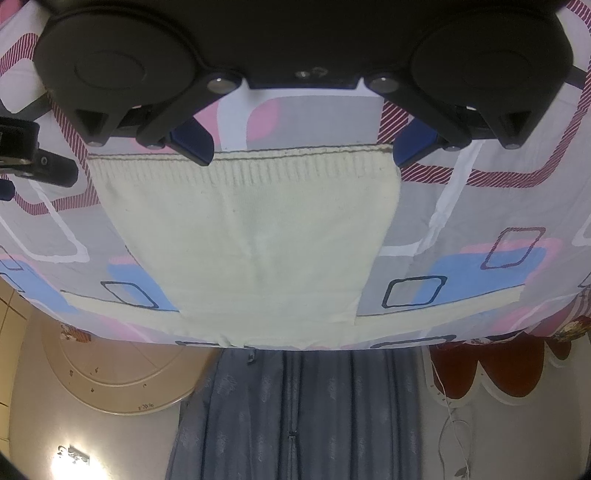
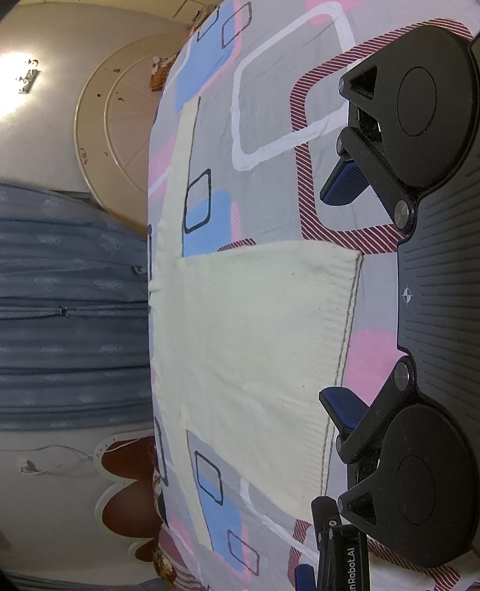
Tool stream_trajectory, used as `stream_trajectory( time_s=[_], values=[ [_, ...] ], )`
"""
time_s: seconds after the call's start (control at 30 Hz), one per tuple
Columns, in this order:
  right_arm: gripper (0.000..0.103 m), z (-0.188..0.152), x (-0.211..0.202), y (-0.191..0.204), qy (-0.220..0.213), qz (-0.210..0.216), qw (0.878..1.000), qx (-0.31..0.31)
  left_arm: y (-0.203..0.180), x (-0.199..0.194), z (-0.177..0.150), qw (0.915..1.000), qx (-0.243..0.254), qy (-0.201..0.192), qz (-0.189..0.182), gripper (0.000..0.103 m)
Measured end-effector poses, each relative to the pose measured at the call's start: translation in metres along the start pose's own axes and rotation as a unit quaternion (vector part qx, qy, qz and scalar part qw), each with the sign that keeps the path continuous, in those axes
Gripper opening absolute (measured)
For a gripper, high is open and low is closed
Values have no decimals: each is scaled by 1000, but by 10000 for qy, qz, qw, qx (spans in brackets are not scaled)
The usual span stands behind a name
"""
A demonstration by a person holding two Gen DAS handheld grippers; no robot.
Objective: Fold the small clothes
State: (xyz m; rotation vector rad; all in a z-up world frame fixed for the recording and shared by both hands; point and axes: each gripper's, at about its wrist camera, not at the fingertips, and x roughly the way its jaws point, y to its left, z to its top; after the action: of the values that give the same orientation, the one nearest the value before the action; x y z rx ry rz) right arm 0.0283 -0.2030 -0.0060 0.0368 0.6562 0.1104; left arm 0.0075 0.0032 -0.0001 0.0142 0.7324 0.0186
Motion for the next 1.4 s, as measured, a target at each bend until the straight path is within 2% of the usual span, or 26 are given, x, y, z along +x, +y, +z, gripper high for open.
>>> stream_trajectory(
  time_s=[1.4],
  values=[
    [103,7,2,3,54,23,10000,-22,0,3,0,10000,43,6,26,103]
  ],
)
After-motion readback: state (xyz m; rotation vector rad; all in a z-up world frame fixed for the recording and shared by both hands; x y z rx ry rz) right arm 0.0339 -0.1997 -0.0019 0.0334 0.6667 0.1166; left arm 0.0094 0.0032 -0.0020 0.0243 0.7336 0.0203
